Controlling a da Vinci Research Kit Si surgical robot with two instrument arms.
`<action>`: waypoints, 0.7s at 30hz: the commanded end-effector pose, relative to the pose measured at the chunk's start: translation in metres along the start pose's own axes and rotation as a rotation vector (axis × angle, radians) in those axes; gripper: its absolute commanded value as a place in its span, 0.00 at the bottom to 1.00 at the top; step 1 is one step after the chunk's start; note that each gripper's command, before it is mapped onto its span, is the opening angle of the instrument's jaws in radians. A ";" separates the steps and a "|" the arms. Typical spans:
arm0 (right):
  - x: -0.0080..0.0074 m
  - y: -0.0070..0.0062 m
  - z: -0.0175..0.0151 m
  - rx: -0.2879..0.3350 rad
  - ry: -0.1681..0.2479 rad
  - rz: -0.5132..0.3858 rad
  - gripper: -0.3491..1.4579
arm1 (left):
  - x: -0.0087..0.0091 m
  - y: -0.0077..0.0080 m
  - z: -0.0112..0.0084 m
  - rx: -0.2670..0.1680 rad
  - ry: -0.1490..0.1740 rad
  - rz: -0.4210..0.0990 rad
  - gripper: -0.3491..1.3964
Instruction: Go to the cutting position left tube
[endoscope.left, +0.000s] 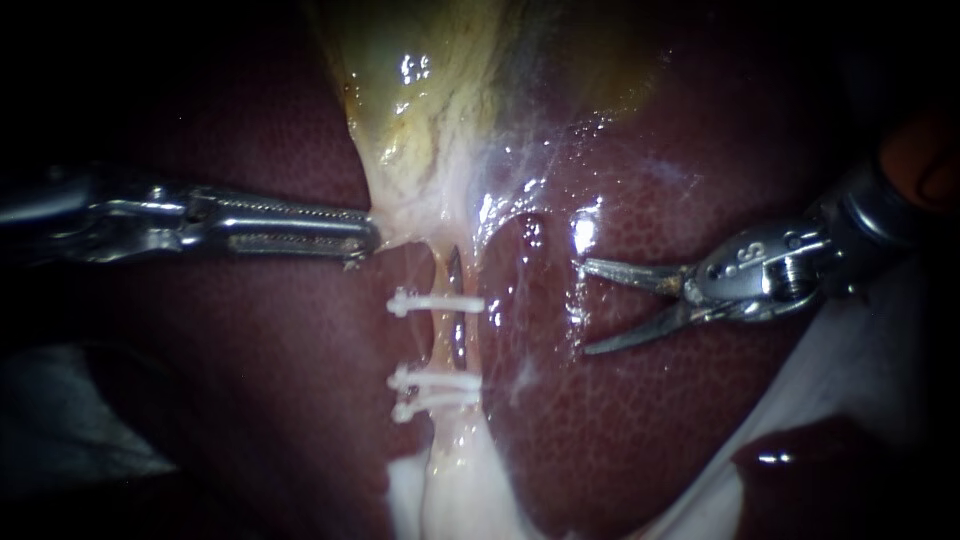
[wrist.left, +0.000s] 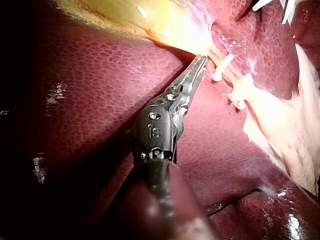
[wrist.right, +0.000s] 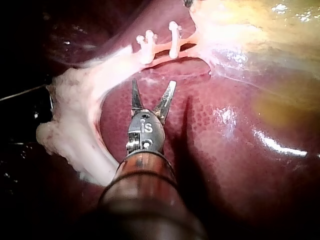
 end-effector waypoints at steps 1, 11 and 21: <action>0.0000 0.0000 0.0000 0.001 0.000 -0.001 0.99 | 0.0002 0.0000 -0.0003 -0.002 -0.001 -0.001 0.00; 0.0000 0.0000 0.0000 0.012 0.003 -0.001 0.99 | 0.0035 0.0001 -0.0069 0.018 0.025 -0.029 0.00; 0.0014 -0.0019 0.0041 0.138 0.118 0.094 0.99 | 0.0038 0.0015 -0.0067 0.031 0.034 -0.021 0.00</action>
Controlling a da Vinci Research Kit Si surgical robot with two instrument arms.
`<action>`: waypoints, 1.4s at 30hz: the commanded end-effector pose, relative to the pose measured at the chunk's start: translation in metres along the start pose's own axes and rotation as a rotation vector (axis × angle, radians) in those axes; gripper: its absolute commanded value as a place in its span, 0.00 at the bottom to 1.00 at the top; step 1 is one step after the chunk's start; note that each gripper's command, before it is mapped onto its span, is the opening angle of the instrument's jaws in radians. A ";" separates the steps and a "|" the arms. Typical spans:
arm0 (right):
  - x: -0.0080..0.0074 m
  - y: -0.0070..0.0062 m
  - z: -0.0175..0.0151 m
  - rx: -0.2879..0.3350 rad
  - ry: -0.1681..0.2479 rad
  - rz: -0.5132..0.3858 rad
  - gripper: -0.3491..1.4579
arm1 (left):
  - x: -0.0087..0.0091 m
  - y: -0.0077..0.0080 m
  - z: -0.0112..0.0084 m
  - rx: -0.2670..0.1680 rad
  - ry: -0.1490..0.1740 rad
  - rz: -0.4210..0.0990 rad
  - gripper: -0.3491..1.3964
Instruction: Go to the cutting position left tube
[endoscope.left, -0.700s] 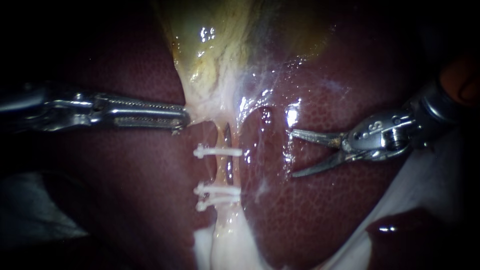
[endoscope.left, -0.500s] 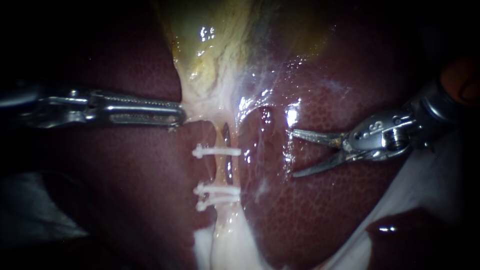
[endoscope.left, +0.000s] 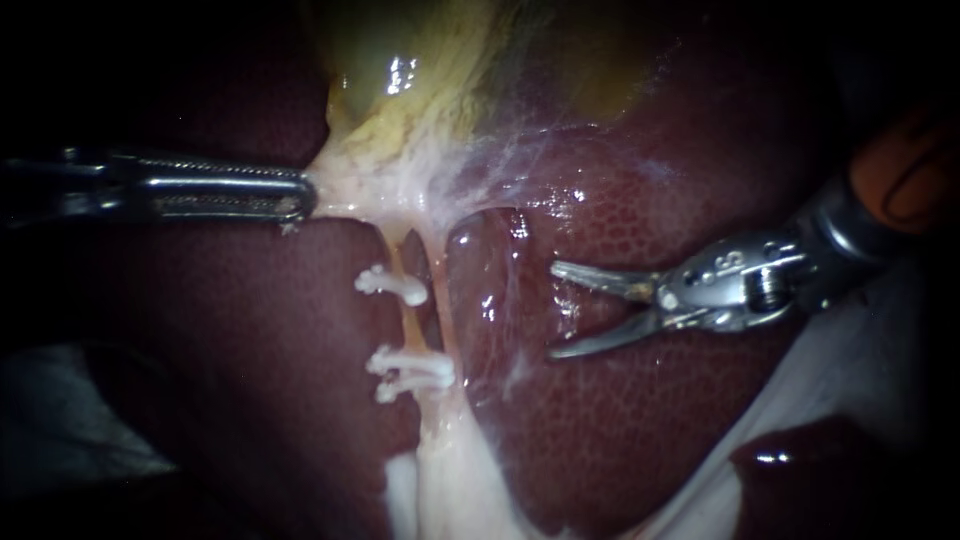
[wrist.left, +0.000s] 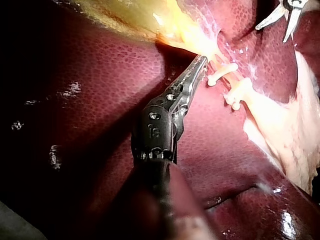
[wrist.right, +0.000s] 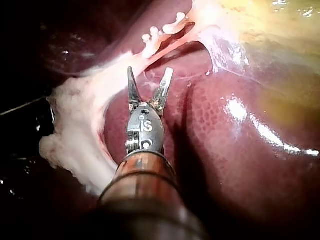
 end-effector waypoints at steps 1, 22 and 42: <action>0.0001 -0.0002 0.0007 0.012 0.001 0.010 0.99 | 0.0000 0.0000 0.0000 0.002 0.000 0.001 0.00; -0.0014 -0.0001 0.0092 0.109 0.029 0.114 1.00 | 0.0002 0.0003 0.0002 0.005 0.001 0.006 0.00; -0.0046 0.0033 0.0124 0.135 -0.013 0.128 1.00 | 0.0002 0.0004 0.0002 0.003 0.000 0.005 0.00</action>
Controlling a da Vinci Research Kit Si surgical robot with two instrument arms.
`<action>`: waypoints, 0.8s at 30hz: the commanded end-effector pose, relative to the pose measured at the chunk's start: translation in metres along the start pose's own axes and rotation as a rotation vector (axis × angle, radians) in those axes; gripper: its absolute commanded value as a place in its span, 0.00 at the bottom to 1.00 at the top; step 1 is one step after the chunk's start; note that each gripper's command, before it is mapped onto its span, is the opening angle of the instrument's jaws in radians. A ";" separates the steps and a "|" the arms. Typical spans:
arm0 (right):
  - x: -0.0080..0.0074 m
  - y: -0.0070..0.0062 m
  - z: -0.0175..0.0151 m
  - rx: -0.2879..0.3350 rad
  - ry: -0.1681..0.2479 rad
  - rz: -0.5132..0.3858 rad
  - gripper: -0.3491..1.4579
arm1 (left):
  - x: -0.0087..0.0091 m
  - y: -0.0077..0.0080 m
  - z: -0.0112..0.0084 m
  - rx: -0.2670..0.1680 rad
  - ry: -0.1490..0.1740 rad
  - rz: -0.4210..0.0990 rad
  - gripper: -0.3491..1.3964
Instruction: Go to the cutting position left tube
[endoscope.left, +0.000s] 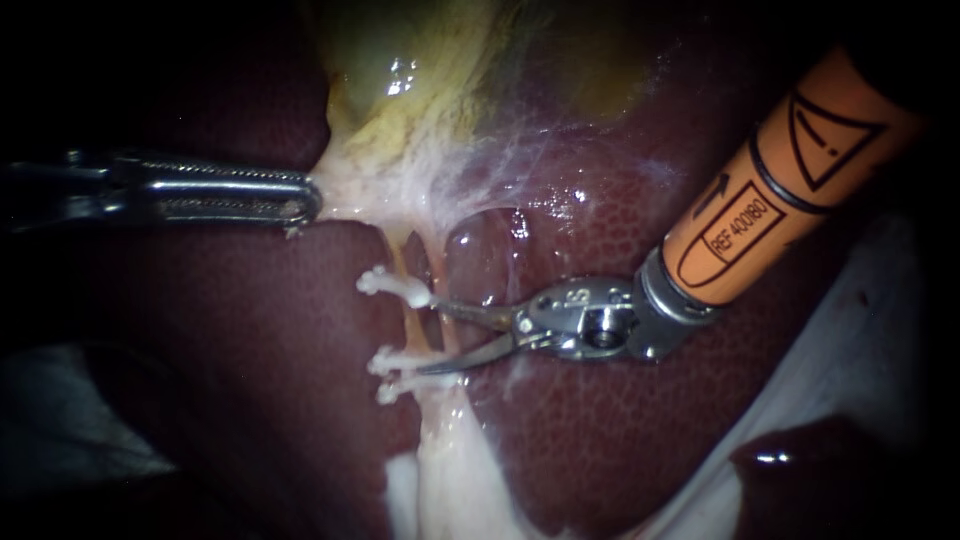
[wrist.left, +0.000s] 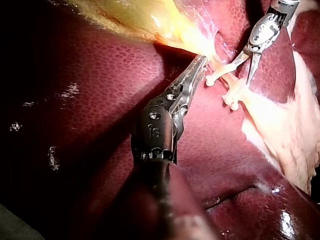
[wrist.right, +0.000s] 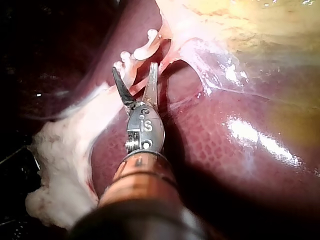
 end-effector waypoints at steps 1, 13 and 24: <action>0.0001 0.0000 0.0002 0.001 0.000 -0.001 1.00 | 0.0000 0.0000 0.0000 0.000 0.000 0.000 0.00; 0.0012 0.0001 0.0022 0.081 -0.017 -0.057 0.94 | 0.0000 0.0001 0.0001 -0.003 -0.001 0.000 0.00; 0.0023 -0.0002 0.0046 0.097 -0.023 -0.107 0.92 | 0.0000 0.0002 0.0002 -0.001 0.000 0.000 0.00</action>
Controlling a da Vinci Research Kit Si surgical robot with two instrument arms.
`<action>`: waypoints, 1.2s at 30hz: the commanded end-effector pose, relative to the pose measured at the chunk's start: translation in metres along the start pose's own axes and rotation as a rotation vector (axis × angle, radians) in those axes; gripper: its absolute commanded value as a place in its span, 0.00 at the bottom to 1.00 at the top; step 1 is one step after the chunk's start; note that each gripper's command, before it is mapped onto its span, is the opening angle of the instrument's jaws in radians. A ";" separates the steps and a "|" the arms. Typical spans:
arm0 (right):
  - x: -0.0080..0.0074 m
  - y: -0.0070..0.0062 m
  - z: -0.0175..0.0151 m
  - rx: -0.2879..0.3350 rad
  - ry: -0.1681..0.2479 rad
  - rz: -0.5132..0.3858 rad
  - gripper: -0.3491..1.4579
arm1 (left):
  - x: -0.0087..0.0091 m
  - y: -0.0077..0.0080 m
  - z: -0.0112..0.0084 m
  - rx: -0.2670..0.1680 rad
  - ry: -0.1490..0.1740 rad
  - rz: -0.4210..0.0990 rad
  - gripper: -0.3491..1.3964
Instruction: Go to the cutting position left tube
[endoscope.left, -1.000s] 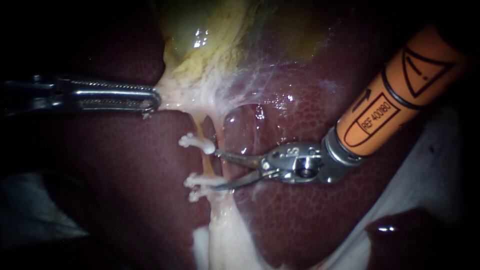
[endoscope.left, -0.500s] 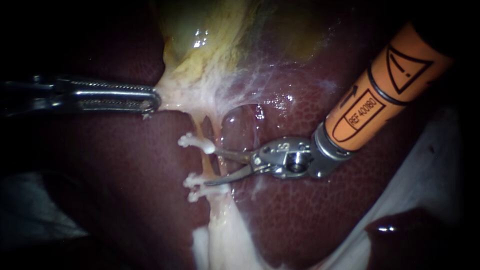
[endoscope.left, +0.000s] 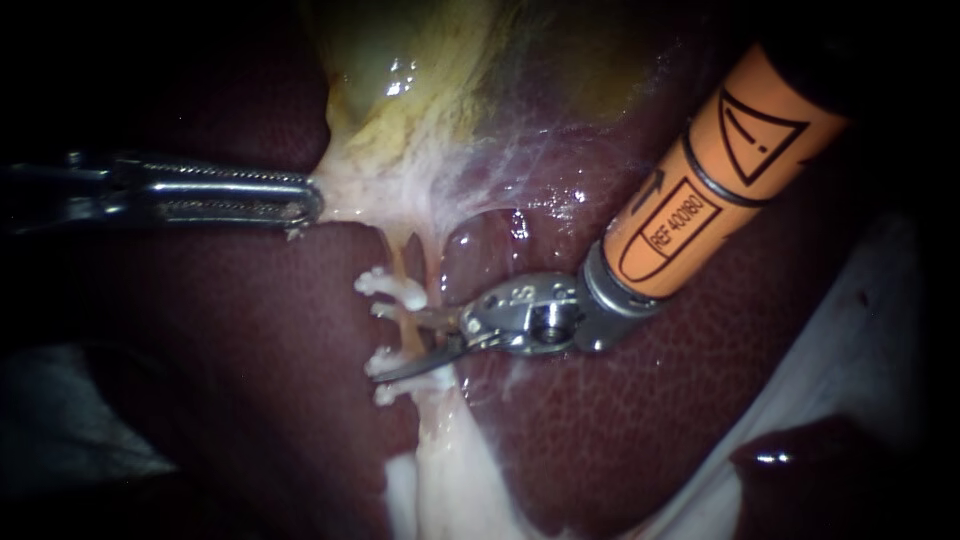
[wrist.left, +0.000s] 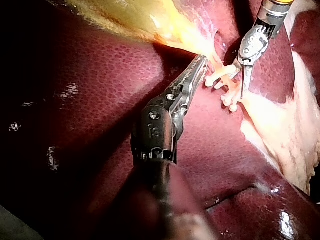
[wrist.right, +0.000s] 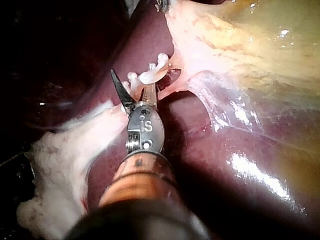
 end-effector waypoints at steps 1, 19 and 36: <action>0.0001 0.0000 0.0002 -0.003 0.001 0.000 0.91 | 0.0000 0.0000 0.0001 0.002 0.000 -0.001 0.00; 0.0023 0.0014 0.0037 -0.022 0.059 0.001 0.96 | 0.0001 0.0002 0.0004 -0.002 0.000 -0.001 0.00; 0.0048 -0.0012 0.0034 0.001 0.127 0.031 0.99 | 0.0000 0.0002 0.0003 -0.002 -0.001 -0.001 0.00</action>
